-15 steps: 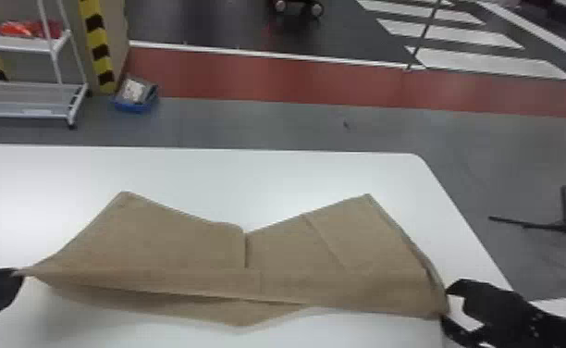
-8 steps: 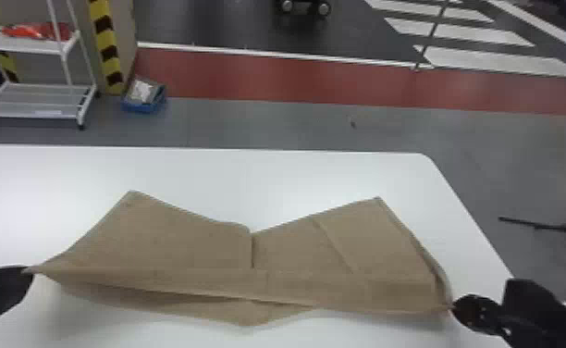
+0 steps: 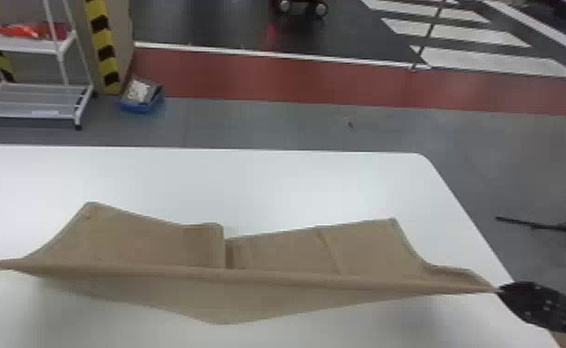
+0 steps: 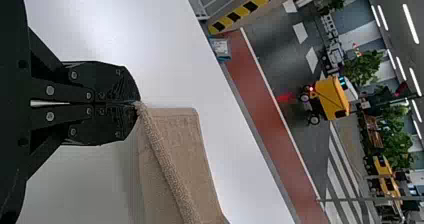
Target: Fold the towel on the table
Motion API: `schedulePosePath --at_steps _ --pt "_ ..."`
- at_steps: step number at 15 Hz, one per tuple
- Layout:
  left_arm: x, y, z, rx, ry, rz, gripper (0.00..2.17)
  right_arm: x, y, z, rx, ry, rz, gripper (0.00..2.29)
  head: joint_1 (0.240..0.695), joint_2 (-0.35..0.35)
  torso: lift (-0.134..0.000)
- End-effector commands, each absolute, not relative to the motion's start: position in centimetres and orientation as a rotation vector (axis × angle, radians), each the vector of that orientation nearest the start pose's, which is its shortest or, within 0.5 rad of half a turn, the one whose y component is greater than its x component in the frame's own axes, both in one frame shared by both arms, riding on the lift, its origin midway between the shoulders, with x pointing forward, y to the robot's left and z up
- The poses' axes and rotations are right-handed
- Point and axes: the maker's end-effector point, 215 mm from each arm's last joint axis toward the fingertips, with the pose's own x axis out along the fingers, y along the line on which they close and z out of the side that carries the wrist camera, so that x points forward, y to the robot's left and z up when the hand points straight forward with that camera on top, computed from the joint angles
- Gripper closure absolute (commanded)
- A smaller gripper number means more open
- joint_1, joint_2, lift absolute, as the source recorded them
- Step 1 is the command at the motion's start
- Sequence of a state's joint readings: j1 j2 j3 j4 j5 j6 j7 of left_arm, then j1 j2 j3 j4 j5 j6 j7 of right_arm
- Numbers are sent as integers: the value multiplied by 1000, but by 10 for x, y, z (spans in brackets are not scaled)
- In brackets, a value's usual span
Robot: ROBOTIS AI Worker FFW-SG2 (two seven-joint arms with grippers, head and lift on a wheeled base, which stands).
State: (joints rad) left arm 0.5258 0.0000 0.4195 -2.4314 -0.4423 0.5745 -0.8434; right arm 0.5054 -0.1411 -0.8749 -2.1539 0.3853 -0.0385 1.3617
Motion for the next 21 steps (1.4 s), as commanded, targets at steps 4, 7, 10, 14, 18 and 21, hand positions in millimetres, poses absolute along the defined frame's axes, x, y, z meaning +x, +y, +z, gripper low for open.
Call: schedulePosePath --at_steps 4,7,10,14,18,21 --pt "349 366 -331 287 581 -167 2148 294 -447 -325 -731 527 558 2105 695 -168 -114" --pt "325 375 -335 218 660 -153 2148 288 -449 -330 -726 548 557 2105 695 -154 -114" --pt "306 375 -342 141 729 -142 2148 284 -454 -335 -718 576 549 2105 695 -153 -114" --pt "293 379 -336 95 765 -77 2148 287 -466 -330 -702 586 517 2105 695 -169 -114" --pt "323 356 -342 148 768 -90 2148 319 -466 -334 -585 609 493 2105 695 -190 -114" --pt "352 347 -353 192 789 -82 2148 347 -460 -337 -513 628 489 2105 695 -198 -114"
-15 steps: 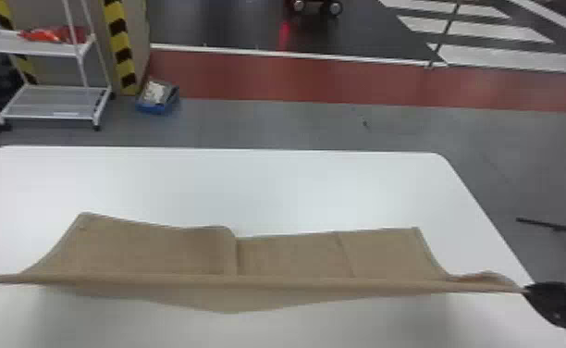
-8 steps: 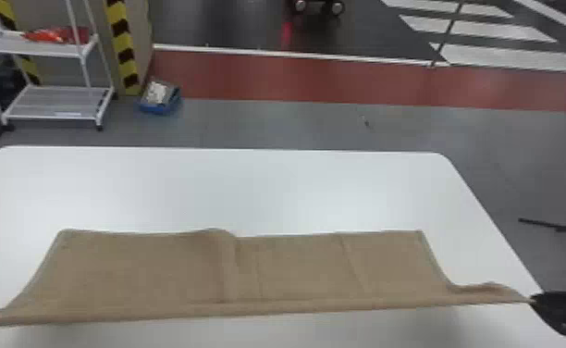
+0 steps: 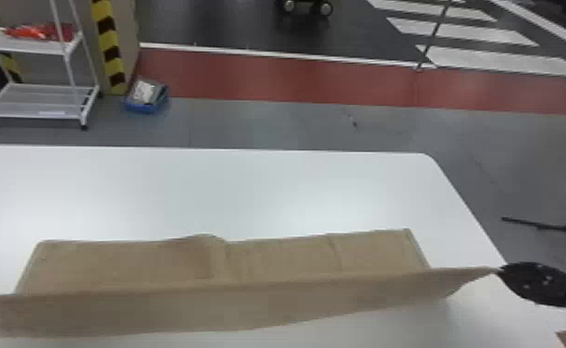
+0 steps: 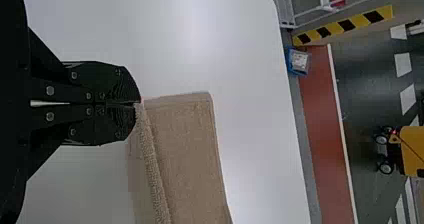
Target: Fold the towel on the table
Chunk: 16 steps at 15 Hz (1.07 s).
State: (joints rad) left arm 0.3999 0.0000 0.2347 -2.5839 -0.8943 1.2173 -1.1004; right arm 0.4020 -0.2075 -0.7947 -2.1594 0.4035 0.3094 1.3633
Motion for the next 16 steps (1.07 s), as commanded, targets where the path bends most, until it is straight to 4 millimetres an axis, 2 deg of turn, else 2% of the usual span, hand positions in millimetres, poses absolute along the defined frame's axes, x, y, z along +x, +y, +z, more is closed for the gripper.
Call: schedulePosePath --at_steps 1,7,10,11,12,13,14,15,16 --pt "362 348 -354 193 790 -76 2148 358 -459 -338 -494 637 488 2105 695 -195 -114" --pt "410 343 -377 234 848 -63 2148 408 -450 -354 -491 746 489 2105 695 -162 -114" --pt "423 342 -383 232 857 -65 2148 423 -440 -363 -501 764 508 2105 695 -142 -114" --pt "425 344 -387 235 866 -58 2142 425 -436 -372 -506 785 516 2105 695 -142 -114" --pt "427 349 -390 248 869 -27 2024 428 -431 -378 -515 798 526 2094 695 -131 -114" --pt "427 351 -395 255 874 -13 1868 429 -427 -381 -508 800 534 2051 695 -124 -114" --pt "428 351 -402 259 880 -5 1575 428 -418 -387 -487 802 544 1757 695 -113 -114" --pt "427 355 -409 267 884 19 751 434 -417 -392 -481 791 508 1359 695 -104 -114" --pt "428 354 -415 272 882 29 90 439 -423 -399 -477 800 447 917 695 -86 -114"
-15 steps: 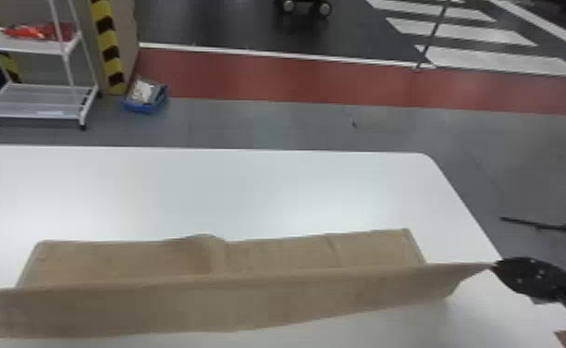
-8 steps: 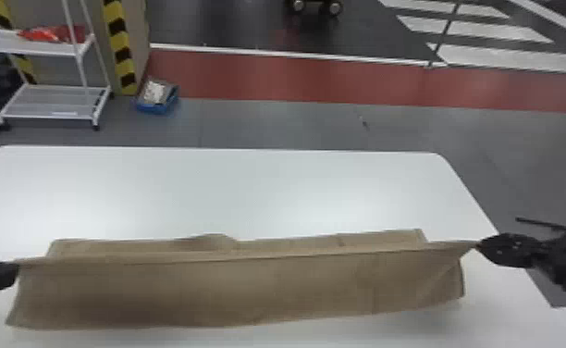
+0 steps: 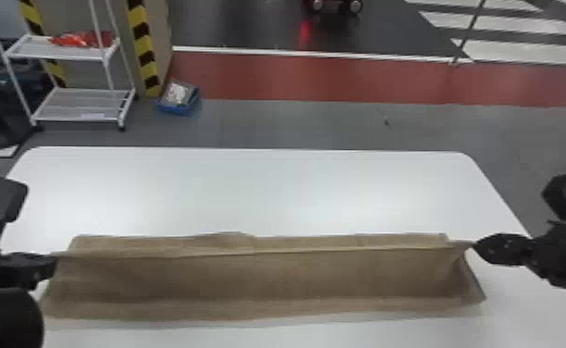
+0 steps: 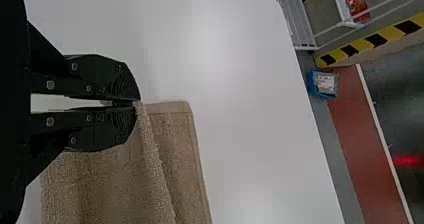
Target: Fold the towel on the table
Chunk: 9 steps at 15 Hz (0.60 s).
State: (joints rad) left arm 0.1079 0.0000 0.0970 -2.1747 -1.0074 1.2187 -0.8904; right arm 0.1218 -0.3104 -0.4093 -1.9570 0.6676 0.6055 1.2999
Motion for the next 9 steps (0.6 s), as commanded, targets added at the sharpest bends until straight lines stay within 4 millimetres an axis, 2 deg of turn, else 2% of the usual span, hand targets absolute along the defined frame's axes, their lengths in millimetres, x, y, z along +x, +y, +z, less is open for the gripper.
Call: schedulePosePath --at_steps 1,2,5,9 --pt "427 356 -419 281 882 42 -2 442 -434 -404 -481 814 376 279 695 -83 -114" --pt "432 355 -419 302 862 49 -2 450 -441 -407 -507 802 319 70 695 -85 -114" --pt "440 355 -412 339 795 67 12 461 -452 -405 -536 759 216 70 695 -111 -114" --pt "435 355 -408 344 767 72 16 455 -448 -406 -547 739 214 83 695 -118 -114"
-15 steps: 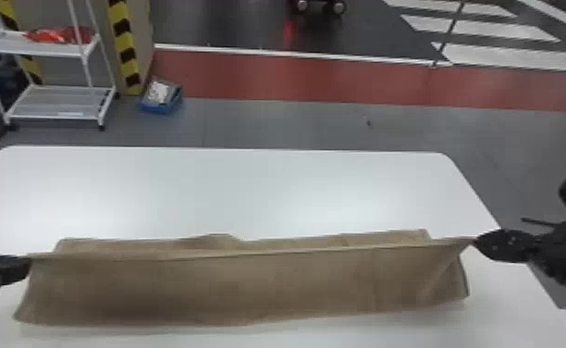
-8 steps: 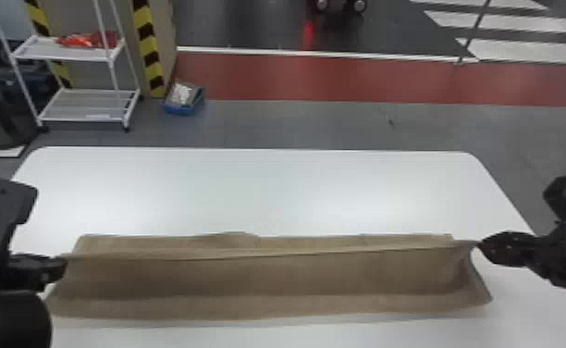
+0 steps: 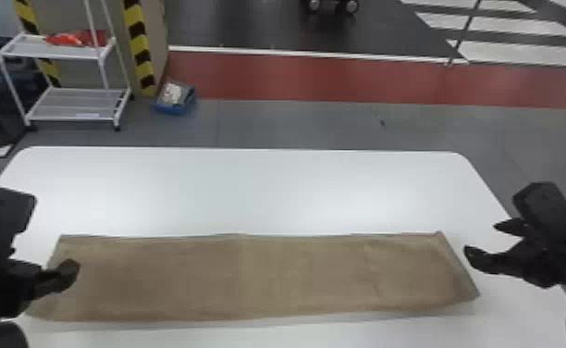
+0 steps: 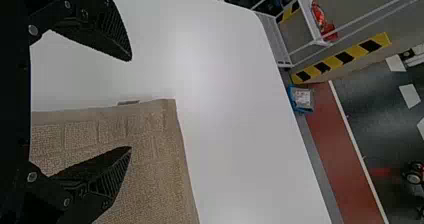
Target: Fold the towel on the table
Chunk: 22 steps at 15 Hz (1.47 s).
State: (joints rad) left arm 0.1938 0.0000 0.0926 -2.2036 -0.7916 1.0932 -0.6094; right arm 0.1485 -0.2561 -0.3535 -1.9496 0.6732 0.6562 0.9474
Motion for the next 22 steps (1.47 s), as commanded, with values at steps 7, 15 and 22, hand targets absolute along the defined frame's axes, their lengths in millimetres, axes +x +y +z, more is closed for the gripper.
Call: schedulePosePath --at_steps 7,15,22 --pt "447 333 -386 -17 458 -119 16 424 -362 -364 -250 435 152 76 695 -87 -114" --pt "416 336 -360 4 114 -93 19 420 -226 -317 -233 -21 77 76 695 87 -114" --pt "397 331 -344 42 16 -35 19 405 -179 -365 -102 31 19 76 695 180 -114"
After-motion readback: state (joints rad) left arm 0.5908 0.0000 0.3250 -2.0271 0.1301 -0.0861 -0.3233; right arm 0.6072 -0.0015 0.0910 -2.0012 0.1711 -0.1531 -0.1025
